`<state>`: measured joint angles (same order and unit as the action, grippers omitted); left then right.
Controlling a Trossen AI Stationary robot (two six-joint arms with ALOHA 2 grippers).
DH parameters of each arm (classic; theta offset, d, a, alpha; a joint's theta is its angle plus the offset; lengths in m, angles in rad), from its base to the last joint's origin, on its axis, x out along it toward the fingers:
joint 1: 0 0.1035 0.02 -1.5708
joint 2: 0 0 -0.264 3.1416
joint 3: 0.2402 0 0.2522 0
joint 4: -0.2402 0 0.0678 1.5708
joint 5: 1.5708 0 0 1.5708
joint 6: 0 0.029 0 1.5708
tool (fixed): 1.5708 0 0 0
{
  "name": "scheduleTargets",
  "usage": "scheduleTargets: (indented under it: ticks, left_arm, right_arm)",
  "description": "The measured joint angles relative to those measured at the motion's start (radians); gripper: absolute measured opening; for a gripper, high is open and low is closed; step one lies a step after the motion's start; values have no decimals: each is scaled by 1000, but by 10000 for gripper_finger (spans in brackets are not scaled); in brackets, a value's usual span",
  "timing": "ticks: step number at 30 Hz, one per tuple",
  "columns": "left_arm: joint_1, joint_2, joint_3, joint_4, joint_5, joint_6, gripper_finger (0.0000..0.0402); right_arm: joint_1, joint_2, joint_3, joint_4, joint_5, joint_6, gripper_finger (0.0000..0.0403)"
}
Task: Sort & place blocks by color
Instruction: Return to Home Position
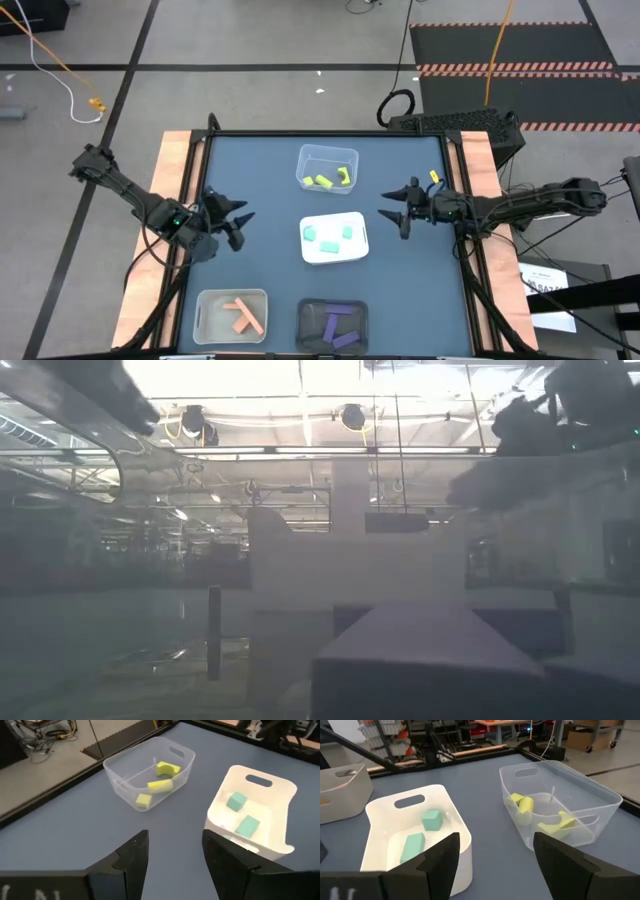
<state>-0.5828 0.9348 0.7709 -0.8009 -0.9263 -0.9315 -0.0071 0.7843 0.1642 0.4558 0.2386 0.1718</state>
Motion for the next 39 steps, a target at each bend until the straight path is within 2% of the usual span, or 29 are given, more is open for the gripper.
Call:
scheduleTargets:
  ticks: [11, 23, 32, 39]
  left_arm:
    - [-59, -110, -221, 126, -58, -78, 186]
    - [-112, -113, -435, 433, -131, -34, 186]
    - [-139, -113, -594, 699, -137, 10, 186]
    - [-143, -113, -662, 774, -137, 9, 186]
  right_arm:
    - [0, -12, -118, 121, 0, 41, 247]
    - [0, -12, -123, 100, -3, 49, 247]
    - [0, -12, -125, 93, -4, 49, 247]
    - [0, -12, -125, 93, -4, 49, 247]
